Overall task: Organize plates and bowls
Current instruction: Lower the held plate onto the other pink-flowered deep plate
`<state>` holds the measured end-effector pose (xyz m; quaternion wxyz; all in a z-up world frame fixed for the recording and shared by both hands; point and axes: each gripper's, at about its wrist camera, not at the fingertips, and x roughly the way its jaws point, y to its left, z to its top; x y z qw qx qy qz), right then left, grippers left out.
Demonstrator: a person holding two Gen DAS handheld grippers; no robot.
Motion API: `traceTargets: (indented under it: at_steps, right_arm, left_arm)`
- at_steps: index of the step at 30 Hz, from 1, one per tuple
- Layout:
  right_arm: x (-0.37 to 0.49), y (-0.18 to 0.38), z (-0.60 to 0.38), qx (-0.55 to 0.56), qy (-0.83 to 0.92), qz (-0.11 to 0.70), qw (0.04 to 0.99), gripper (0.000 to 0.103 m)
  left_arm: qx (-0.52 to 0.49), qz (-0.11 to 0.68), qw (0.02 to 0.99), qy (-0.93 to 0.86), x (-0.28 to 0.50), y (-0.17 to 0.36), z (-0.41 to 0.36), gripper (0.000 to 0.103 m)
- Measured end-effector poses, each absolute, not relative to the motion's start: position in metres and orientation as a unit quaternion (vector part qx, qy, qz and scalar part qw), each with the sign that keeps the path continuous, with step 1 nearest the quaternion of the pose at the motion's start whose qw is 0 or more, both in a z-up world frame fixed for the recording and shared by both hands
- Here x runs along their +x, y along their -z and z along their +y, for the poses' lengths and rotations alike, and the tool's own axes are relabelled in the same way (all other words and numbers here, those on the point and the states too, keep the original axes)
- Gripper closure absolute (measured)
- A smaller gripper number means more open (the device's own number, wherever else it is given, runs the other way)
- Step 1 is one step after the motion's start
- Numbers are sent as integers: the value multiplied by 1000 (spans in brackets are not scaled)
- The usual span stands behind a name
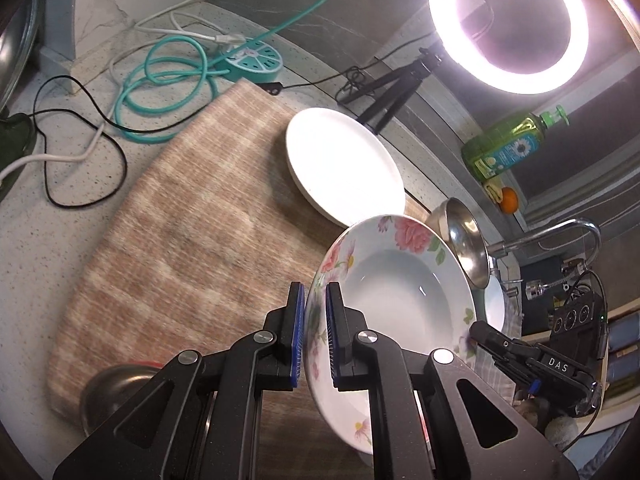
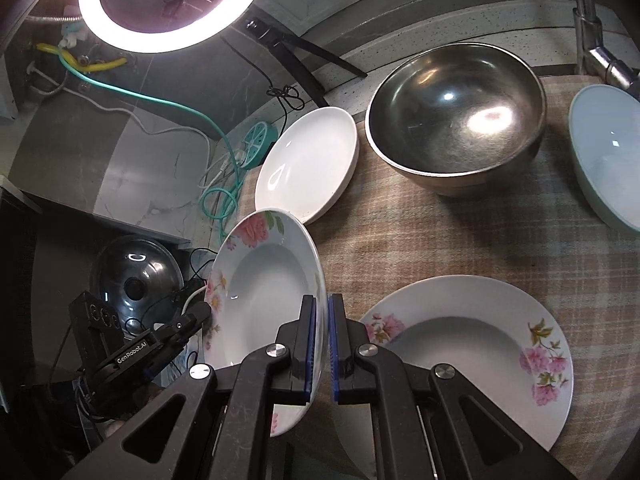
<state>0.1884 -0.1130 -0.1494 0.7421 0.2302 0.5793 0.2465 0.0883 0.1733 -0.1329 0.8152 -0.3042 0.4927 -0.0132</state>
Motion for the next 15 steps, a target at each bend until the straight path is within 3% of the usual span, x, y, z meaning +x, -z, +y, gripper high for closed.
traceTargets:
  at_steps: [15]
  right_arm:
    - [175, 147, -170, 242, -231, 575, 746, 97]
  left_arm:
    - [-297, 501, 812, 33, 83, 136, 119, 94]
